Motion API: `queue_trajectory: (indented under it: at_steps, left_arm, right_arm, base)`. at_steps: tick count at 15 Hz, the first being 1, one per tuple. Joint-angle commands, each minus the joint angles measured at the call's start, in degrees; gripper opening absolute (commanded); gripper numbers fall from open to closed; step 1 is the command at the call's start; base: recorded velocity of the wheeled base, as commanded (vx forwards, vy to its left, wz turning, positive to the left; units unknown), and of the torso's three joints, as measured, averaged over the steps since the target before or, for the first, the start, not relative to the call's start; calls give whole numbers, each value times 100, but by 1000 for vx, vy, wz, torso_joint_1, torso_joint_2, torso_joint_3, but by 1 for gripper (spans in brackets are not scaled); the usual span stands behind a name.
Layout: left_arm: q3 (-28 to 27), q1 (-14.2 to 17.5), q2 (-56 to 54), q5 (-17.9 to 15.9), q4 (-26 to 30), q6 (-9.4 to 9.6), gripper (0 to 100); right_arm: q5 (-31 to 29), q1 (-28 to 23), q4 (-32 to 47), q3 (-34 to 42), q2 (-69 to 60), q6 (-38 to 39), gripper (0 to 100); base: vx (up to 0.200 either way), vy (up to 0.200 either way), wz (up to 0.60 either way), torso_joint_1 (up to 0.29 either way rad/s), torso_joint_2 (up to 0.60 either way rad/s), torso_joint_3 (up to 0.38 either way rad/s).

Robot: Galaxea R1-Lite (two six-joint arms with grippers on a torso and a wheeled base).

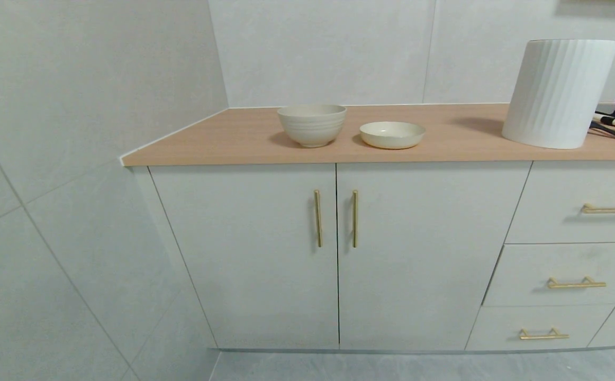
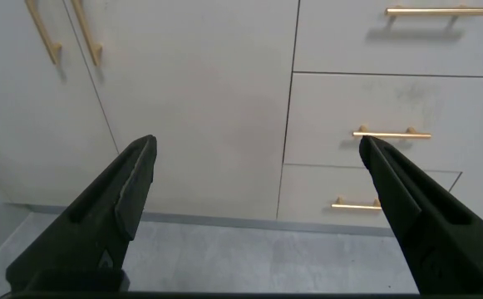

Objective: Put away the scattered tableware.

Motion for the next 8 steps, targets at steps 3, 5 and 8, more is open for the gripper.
queue_trajectory:
  at_steps: [3,5,8]
  left_arm:
    - [0,4,9,-2,-1,4,100]
    - [0,4,9,7,-1,4,100]
    - [0,4,9,-2,-1,4,100]
  right_arm:
    - [4,-3,-1,0,11,-39,100]
    - [4,-3,-10,0,2,-39,100]
    - [13,-3,-10,0,2,-109,100]
  base:
    - [0,0,0,0,0,0]
    - [0,0,0,0,0,0]
    - [0,0,0,0,0,0]
